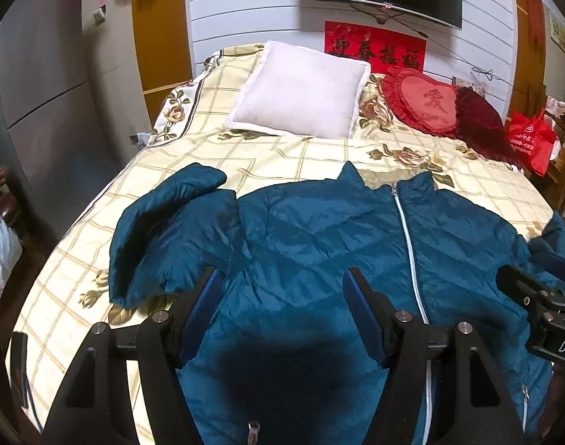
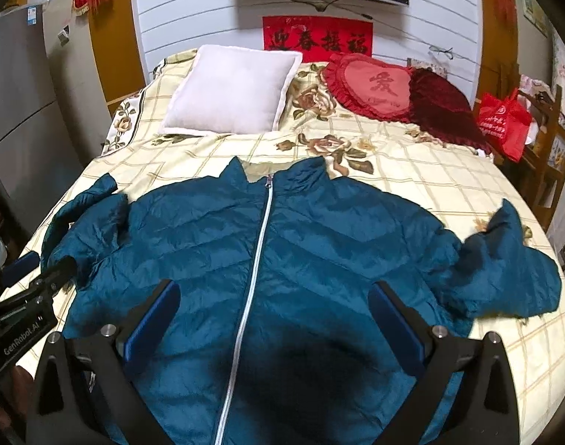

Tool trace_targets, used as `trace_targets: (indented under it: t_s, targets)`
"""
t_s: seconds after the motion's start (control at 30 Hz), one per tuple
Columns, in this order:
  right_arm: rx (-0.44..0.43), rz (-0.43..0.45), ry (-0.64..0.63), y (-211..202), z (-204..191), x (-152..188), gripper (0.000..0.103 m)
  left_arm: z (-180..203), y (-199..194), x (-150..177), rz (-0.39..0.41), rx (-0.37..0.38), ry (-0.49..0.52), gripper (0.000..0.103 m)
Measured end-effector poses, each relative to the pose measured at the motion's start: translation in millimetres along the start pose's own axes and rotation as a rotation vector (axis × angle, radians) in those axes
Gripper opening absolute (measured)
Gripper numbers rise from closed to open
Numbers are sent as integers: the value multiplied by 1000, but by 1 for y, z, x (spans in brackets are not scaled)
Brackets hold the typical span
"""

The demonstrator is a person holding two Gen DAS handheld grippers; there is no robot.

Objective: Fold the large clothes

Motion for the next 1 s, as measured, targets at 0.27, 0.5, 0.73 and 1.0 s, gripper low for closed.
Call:
trace_targets:
  t_s: [0.27,0.5,0.73,1.0]
  targets:
    - [-30,-16,22,48,-9,2,103,-7,51,10,-64,11,-39,81]
    - [-24,-62,25,81,-14,20,103,-10,73,22,-73,9,-36,81]
    - [-14,-87,18,104,-18,30,103,-17,87,22,-74,4,-48,81]
    - [-18,-101,-4,114,-27,33,103,-25,95,18,-70,-14,-42,81]
Point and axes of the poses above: each gripper's, at about its wrist camera, not at the fingertips, and y roughly the way its jaws point, z to its right, x to its underside, the point moved 9 cm from there along y, roughly the way its jaws point, and after that the axes turned 6 degrees about z, right-handed, at the moved point
